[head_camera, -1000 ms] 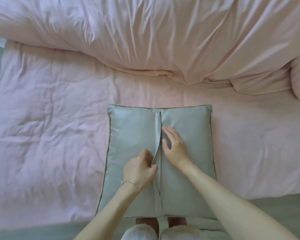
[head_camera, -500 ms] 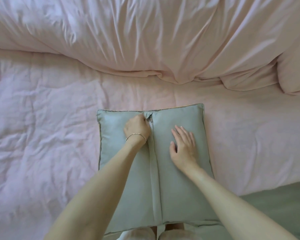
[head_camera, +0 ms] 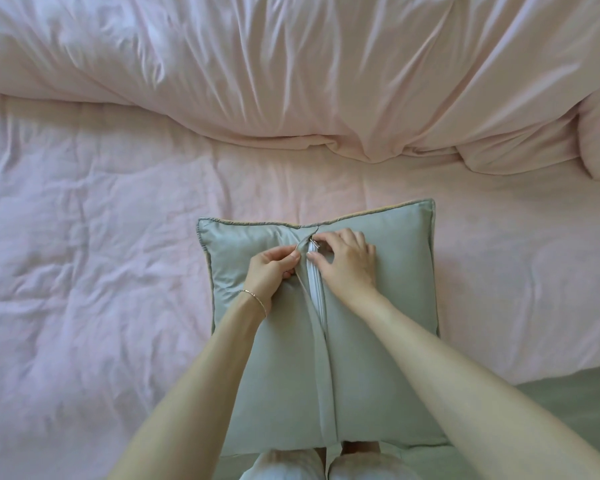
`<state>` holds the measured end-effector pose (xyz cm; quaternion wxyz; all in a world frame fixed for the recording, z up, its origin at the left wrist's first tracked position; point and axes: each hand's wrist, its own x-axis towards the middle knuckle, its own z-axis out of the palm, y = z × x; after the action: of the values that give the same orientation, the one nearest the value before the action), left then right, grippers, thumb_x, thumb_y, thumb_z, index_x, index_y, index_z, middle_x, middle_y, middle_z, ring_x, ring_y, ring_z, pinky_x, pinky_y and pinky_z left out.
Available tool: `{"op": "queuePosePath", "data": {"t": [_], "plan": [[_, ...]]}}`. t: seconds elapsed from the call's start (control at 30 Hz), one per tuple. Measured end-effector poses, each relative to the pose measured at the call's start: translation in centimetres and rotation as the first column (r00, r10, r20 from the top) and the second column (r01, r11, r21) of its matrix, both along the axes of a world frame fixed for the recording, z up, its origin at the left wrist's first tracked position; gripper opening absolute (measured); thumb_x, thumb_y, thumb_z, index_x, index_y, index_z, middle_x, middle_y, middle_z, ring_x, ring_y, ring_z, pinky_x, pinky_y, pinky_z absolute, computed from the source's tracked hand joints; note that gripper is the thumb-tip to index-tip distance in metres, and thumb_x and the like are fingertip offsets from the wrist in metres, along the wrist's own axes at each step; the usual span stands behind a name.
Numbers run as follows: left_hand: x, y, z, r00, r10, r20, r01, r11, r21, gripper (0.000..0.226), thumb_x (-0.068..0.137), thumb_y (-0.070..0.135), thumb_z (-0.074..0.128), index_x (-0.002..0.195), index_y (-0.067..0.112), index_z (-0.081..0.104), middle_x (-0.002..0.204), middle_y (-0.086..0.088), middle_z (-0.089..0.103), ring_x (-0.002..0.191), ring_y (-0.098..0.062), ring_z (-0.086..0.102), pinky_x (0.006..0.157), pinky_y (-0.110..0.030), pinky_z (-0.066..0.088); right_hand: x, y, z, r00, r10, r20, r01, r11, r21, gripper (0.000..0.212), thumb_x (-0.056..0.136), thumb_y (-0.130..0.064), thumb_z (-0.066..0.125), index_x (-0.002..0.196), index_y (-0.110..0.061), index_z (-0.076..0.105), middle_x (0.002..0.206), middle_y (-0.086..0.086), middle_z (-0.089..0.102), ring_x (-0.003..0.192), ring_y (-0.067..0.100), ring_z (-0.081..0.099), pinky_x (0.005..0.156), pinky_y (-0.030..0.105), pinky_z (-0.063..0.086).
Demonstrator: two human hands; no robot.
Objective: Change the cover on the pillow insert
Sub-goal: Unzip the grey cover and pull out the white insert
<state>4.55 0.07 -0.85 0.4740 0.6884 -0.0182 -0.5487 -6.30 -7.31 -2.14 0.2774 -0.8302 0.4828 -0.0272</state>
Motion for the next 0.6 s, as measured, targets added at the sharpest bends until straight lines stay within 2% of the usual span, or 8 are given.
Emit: {"op": "queuePosePath", "data": {"t": [0.07,0.13,0.23,0.37,0.47,0.53,0.6], "plan": [[-0.1,0.2,0.2,1.000,-0.001,0.021,0.002,1.000,-0.012,0.015,0.088,0.003,0.057,0.083,0.014,0.067,0.067,0.004,0.059,0.061,-0.005,0.046,0.060,-0.013,0.038,0.1,-0.5,0.1,1.000,-0.003,0.019,0.003,0.999,0.032,0.024,0.088,-0.035,0.058,0.108,-0.023,0.064,0.108,-0.001,0.057,0.109,0.019,0.043,0.084,0.031,0.026],[-0.3,0.5,0.5,0.999,-0.010,0.045,0.011,1.000,-0.024,0.018,0.087,0.002,0.057,0.079,0.015,0.066,0.062,0.008,0.059,0.060,-0.004,0.046,0.059,-0.013,0.038,0.1,-1.1,0.4,0.994,0.014,0.110,-0.015,1.000,0.005,0.017,0.088,-0.027,0.059,0.095,-0.014,0.067,0.098,0.004,0.059,0.100,0.024,0.048,0.082,0.033,0.032],[-0.8,0.9,0.8,0.996,-0.017,0.085,0.021,0.999,-0.039,0.020,0.087,0.002,0.057,0.076,0.015,0.066,0.049,0.016,0.058,0.051,0.004,0.046,0.056,-0.011,0.038,-0.4,-1.4,0.2,0.969,0.114,0.221,-0.078,0.983,-0.164,0.021,0.083,-0.022,0.055,0.072,-0.006,0.061,0.075,0.008,0.058,0.079,0.023,0.048,0.068,0.031,0.035],[-1.4,0.7,1.3,0.990,0.029,0.135,-0.027,0.999,-0.022,0.015,0.087,0.001,0.058,0.077,0.012,0.065,0.044,0.017,0.055,0.043,0.005,0.046,0.050,-0.008,0.038,-2.2,0.4,1.0,0.940,0.254,0.230,-0.150,0.908,-0.391,0.022,0.083,-0.019,0.050,0.065,-0.007,0.054,0.065,0.007,0.052,0.070,0.020,0.035,0.059,0.030,0.030],[-1.2,0.3,1.4,0.984,0.049,0.169,-0.053,0.998,0.023,0.008,0.086,0.003,0.060,0.088,0.006,0.067,0.053,0.013,0.059,0.041,0.006,0.047,0.050,-0.008,0.040,-5.7,4.5,0.8,0.914,0.337,0.225,-0.225,0.884,-0.410,0.022,0.084,-0.014,0.052,0.063,-0.007,0.051,0.064,0.008,0.050,0.067,0.022,0.036,0.058,0.032,0.032],[-1.0,0.2,1.2,0.963,-0.032,0.268,0.017,0.998,0.056,0.011,0.086,0.008,0.060,0.092,0.006,0.069,0.065,0.007,0.061,0.046,0.005,0.050,0.056,-0.014,0.043,-8.5,7.5,0.4,0.901,0.359,0.243,-0.261,0.897,-0.358,0.021,0.084,-0.013,0.054,0.065,-0.007,0.054,0.065,0.006,0.050,0.066,0.019,0.038,0.058,0.030,0.034],[-1.5,0.1,1.4,0.846,-0.227,0.483,0.177,0.973,0.146,0.011,0.086,0.017,0.059,0.089,0.014,0.068,0.072,0.006,0.061,0.062,-0.002,0.057,0.065,-0.022,0.044,-10.2,9.2,0.2,0.908,0.319,0.272,-0.240,0.927,-0.288,0.020,0.084,-0.015,0.055,0.067,-0.007,0.059,0.066,0.003,0.053,0.066,0.015,0.040,0.057,0.026,0.036]]}}
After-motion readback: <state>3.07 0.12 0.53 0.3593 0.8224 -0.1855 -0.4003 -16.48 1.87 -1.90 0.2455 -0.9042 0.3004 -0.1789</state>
